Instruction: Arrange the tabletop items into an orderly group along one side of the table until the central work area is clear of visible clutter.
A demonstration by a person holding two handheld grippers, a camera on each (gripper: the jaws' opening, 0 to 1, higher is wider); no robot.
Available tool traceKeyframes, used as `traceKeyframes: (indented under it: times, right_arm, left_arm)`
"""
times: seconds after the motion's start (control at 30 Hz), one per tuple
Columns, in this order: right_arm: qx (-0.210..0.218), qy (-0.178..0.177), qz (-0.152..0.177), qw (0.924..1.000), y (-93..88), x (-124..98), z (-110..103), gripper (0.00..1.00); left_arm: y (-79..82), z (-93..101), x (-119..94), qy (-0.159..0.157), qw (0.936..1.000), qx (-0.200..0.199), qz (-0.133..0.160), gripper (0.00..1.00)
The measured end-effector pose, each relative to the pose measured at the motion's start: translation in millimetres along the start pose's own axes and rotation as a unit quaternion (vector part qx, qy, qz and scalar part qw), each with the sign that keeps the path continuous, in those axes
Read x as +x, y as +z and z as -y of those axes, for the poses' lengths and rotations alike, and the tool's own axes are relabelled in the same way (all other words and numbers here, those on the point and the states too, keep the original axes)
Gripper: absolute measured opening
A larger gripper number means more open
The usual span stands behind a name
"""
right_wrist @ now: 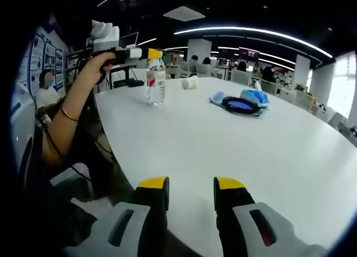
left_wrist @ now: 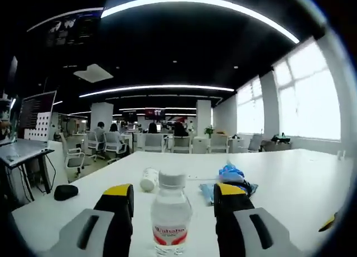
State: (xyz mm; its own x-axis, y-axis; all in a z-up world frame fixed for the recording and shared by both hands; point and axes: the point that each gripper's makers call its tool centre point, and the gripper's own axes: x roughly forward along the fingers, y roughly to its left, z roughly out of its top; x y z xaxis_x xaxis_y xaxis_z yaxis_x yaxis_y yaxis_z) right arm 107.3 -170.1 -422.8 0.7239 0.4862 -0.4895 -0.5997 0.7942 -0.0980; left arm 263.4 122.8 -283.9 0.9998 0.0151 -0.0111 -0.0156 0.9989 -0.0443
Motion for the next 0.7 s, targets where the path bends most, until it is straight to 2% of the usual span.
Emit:
traceKeyframes:
  times: [0.37,0.6,0.7]
  right_arm:
    - [0.004,0.003,-0.004,1.0000,-4.5,3,4,0.29]
    - [0.008,0.005,0.000,1.0000,-5.3,3,9,0.29]
    - [0.011,0.002,-0.001,0.9999,-6.9,2,12,0.29]
  left_arm:
    - [5.4,-6.0,3,0.065,0.9975,0.025,0.010,0.53]
    - [3.6,3.1,18,0.064,0.9975,0.026,0.010,0.49]
    - [3.8,3.7,21,0.064,0.9976,0.024,0.010,0.43]
